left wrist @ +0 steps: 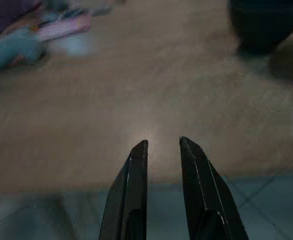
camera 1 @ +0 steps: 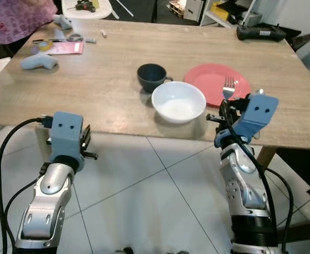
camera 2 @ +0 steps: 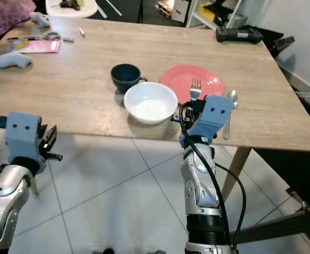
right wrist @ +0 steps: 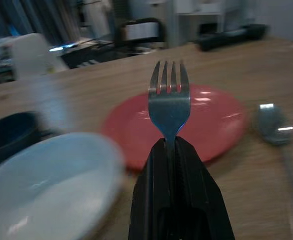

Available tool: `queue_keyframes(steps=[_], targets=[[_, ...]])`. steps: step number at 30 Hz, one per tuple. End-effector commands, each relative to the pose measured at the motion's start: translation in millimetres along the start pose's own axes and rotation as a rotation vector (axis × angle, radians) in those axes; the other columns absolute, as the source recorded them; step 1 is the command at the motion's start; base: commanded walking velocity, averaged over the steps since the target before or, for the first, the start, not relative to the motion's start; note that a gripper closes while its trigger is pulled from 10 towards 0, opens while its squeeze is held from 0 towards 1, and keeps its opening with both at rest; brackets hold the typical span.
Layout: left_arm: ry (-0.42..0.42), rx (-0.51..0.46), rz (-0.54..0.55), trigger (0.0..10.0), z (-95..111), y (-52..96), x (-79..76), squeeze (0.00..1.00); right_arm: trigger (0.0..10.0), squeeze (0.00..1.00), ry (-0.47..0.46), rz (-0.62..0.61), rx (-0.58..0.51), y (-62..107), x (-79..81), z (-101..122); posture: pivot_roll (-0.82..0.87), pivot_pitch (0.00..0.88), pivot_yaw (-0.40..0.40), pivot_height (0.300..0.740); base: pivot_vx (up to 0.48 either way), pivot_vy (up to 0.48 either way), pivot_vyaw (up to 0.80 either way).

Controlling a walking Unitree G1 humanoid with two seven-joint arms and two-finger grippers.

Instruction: Setting the table

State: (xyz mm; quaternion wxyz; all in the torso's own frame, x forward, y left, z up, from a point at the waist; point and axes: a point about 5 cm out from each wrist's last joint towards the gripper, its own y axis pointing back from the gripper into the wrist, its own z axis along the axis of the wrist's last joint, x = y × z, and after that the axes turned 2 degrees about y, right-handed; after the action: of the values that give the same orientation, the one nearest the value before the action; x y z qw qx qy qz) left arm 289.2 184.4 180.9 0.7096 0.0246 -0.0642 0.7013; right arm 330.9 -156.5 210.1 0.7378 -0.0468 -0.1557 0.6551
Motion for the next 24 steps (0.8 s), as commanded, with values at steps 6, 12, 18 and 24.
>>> queue_keyframes(steps=[6,12,18,24], targets=[[0.001,0.014,-0.022,10.0,-4.4,1.4,-6.3,0.0,10.0,0.0,0.01,-0.054,0.011,-0.6,-14.4,-1.8,0.11,0.109,0.038,0.74,0.43,0.0,-0.75],[0.006,0.022,-0.024,10.0,-5.2,1.9,-7.0,0.0,10.0,0.0,0.027,-0.047,0.004,-0.2,-13.9,-0.8,0.1,0.111,0.039,0.74,0.18,0.0,-0.1],[0.016,0.016,-0.033,10.0,-4.6,2.5,-9.6,0.0,10.0,0.0,0.02,-0.033,0.008,0.1,-12.1,-1.3,0.1,0.113,0.039,0.74,0.0,0.0,0.0],[0.014,0.018,-0.028,10.0,-5.0,3.2,-9.1,0.0,10.0,0.0,0.086,0.017,0.018,-4.6,-9.1,-1.2,0.11,0.114,0.039,0.74,0.0,0.0,0.0]])
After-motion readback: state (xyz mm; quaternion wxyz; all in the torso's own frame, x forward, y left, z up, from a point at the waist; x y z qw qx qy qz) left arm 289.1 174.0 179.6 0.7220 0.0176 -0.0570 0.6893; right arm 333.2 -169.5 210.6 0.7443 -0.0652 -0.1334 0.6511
